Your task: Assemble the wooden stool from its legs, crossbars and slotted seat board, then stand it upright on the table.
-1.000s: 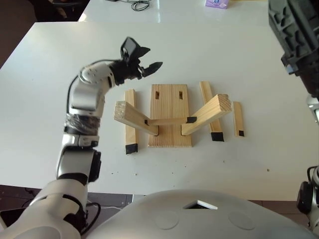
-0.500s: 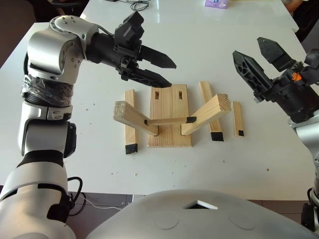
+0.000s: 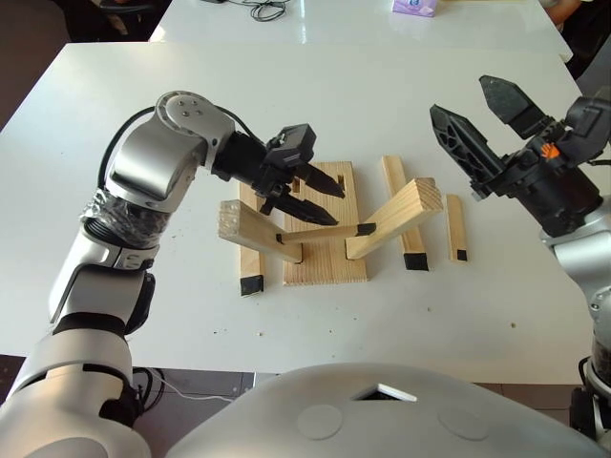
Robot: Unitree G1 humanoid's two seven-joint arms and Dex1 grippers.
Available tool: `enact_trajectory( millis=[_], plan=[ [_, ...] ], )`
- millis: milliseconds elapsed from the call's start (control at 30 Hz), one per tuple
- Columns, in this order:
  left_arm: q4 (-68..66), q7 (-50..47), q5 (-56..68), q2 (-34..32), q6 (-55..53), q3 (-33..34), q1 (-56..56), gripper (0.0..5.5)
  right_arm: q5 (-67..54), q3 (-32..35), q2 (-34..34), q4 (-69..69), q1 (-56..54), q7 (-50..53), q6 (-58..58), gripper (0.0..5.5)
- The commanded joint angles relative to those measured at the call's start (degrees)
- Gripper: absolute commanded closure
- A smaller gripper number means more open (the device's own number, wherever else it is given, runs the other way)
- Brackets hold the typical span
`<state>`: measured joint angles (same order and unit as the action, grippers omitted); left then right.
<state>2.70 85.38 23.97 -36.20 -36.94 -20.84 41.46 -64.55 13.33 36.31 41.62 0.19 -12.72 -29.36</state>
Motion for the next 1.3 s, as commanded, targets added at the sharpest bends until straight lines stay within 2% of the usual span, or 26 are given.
enact_trajectory(
  millis=[33, 367, 767, 1300],
  plan=[
    [0.23, -0.56, -0.25, 0.71, -0.28, -0.67, 0.67, 3.02, 0.85, -0.72, -0.42, 0.25, -1.03, -0.04, -0.9, 0.1],
    [1.49, 1.18, 1.15, 0.94, -2.03, -0.98, 1.27, 3.02, 1.03, -1.14, -0.69, 0.36, -1.24, 0.07, -1.6, 0.1],
    [-0.64, 0.35, -1.85, 1.5, 1.11, -3.37, 0.08, 3.02, 2.1, -2.84, -0.8, 1.17, -2.06, 0.7, -1.95, 0.1],
    [-4.49, -1.42, -4.08, -0.14, 0.38, -6.9, -5.0, 3.02, 3.41, -4.46, -1.07, 3.3, -1.65, 1.18, -2.95, 0.1]
  ],
)
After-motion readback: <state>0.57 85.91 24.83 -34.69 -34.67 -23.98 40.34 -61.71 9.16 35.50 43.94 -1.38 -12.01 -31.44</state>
